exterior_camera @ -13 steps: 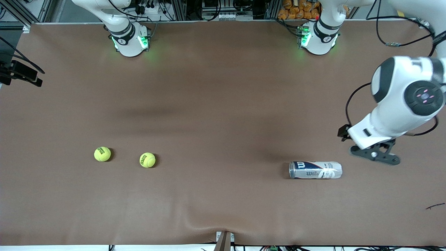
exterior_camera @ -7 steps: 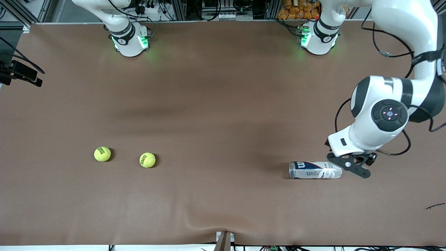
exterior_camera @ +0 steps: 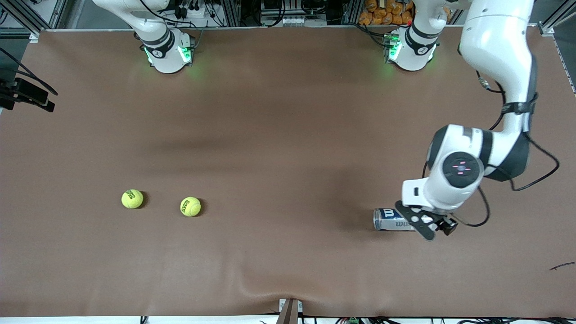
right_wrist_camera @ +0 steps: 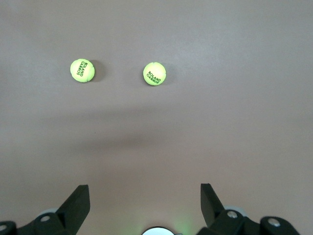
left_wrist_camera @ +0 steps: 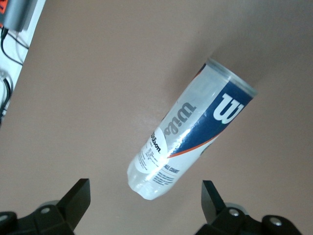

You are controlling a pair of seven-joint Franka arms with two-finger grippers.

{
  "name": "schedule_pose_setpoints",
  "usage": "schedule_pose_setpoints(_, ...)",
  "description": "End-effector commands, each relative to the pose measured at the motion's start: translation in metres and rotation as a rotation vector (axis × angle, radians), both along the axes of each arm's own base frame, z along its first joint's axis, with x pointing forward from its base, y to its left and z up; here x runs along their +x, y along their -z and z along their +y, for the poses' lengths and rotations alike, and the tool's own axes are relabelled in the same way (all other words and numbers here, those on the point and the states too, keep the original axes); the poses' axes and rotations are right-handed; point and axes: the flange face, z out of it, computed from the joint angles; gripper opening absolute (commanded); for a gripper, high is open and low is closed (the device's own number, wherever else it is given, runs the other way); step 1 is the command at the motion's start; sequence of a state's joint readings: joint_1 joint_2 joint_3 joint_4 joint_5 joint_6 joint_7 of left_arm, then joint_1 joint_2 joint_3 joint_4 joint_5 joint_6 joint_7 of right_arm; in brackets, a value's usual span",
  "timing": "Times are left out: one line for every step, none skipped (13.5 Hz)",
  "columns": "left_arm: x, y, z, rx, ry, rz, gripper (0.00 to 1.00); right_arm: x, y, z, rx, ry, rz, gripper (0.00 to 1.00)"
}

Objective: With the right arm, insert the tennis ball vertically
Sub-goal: 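Close the left gripper around the Wilson can's body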

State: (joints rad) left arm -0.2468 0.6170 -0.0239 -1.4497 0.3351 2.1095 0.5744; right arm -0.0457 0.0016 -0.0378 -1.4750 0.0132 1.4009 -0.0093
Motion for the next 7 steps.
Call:
schedule_pose_setpoints(-0.001, 0.016, -0.03, 0.116, 0.135, -0.012, 1.0, 0.001, -0.005, -0.005, -0.004, 0.001, -0.006, 1.0)
schedule_pose_setpoints(-0.004, 0.023, -0.041, 0.157, 0.176, -0.014, 1.0, 0.001, -0.005, -0.005, -0.004, 0.001, -0.006, 1.0)
schedule_pose_setpoints(-0.005, 0.029, -0.047, 0.197, 0.211, -0.019, 1.0, 0.001, -0.005, -0.005, -0.004, 0.001, -0.006, 1.0)
schedule_pose_setpoints(-0.005, 0.032, -0.049, 0.226, 0.239, -0.026, 1.0, 0.001, -0.005, -0.006, -0.004, 0.003, -0.006, 1.0)
schedule_pose_setpoints(-0.004, 0.038, -0.049, 0.241, 0.263, -0.027, 1.0, 0.001, -0.005, -0.005, -0.004, 0.001, -0.006, 1.0)
schedule_pose_setpoints(-0.004, 0.043, -0.049, 0.256, 0.295, -0.019, 1.0, 0.001, -0.005, -0.005, -0.006, 0.001, -0.006, 1.0)
schedule_pose_setpoints(-0.004, 0.049, -0.047, 0.281, 0.331, -0.005, 1.0, 0.001, -0.005, -0.005, -0.004, 0.001, -0.006, 1.0)
